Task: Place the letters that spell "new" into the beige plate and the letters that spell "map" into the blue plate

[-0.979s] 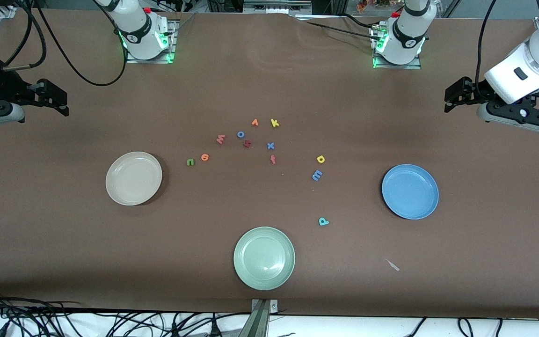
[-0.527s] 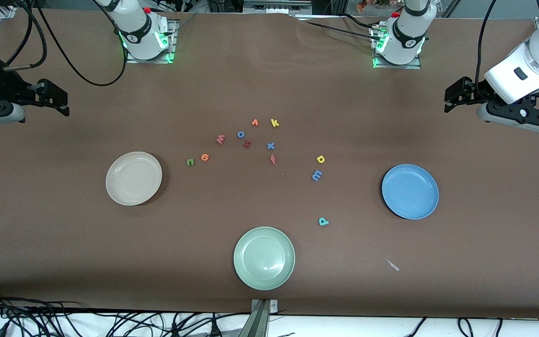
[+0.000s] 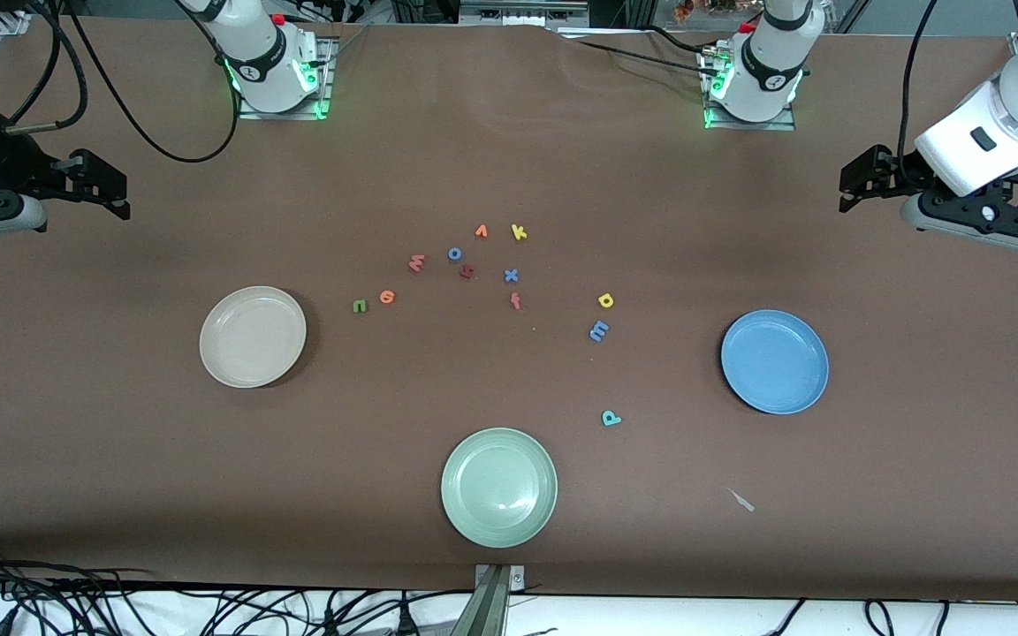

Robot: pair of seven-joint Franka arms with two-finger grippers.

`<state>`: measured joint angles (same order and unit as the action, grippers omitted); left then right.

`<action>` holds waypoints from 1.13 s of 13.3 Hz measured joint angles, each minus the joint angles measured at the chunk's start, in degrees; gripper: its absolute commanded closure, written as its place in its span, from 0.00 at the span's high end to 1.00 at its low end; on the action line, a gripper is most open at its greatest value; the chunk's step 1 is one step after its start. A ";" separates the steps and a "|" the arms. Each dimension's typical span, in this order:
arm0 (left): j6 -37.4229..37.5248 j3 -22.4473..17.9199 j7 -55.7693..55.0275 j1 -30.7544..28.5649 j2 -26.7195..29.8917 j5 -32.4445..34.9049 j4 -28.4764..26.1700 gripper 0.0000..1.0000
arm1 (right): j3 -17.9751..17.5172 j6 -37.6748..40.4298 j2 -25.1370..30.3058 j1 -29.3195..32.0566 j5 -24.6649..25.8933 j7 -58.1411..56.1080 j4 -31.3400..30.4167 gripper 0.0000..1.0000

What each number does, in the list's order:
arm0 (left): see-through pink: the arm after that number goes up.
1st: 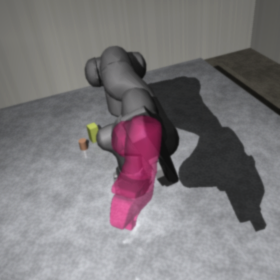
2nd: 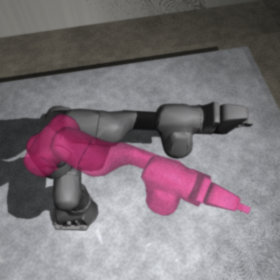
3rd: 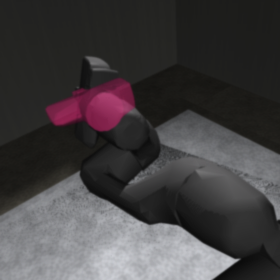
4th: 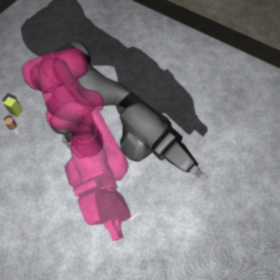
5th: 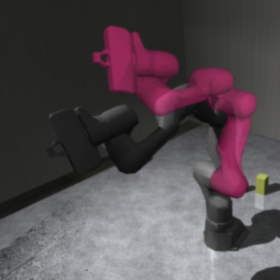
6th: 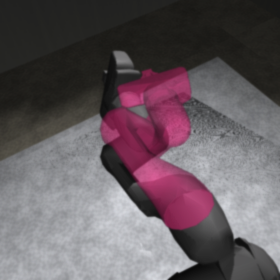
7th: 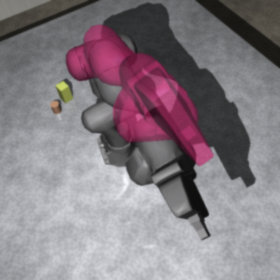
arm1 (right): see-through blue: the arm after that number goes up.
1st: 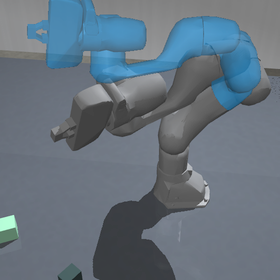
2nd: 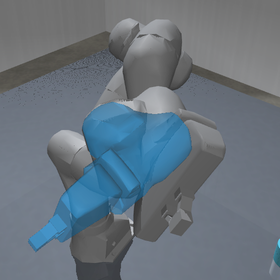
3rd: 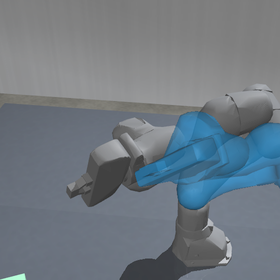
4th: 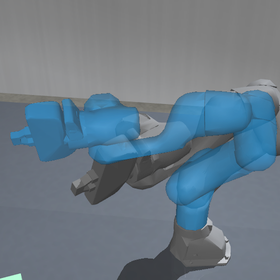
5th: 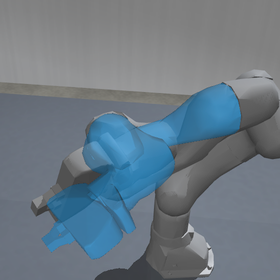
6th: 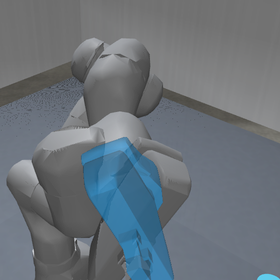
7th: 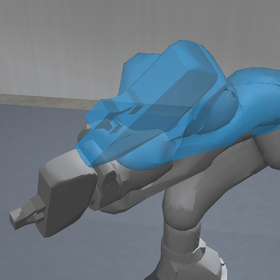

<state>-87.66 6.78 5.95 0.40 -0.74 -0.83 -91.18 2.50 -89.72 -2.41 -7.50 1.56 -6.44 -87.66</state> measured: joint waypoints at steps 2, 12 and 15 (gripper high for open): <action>0.00 0.00 0.00 0.00 0.00 0.00 0.00 1.00 | -0.03 -0.10 0.00 -0.03 0.00 -0.02 0.00 1.00; 0.00 0.00 0.00 0.00 0.00 0.00 0.00 1.00 | -0.21 -0.78 0.00 -0.11 0.00 -0.04 0.00 1.00; 0.00 0.00 0.00 0.00 0.00 0.00 0.00 1.00 | -0.11 -0.78 0.00 -0.05 0.01 -0.04 0.00 1.00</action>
<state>-87.66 6.78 5.95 0.41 -0.74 -0.83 -91.18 2.40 -90.50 -2.41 -7.55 1.57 -6.49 -87.65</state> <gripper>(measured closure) 0.000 0.000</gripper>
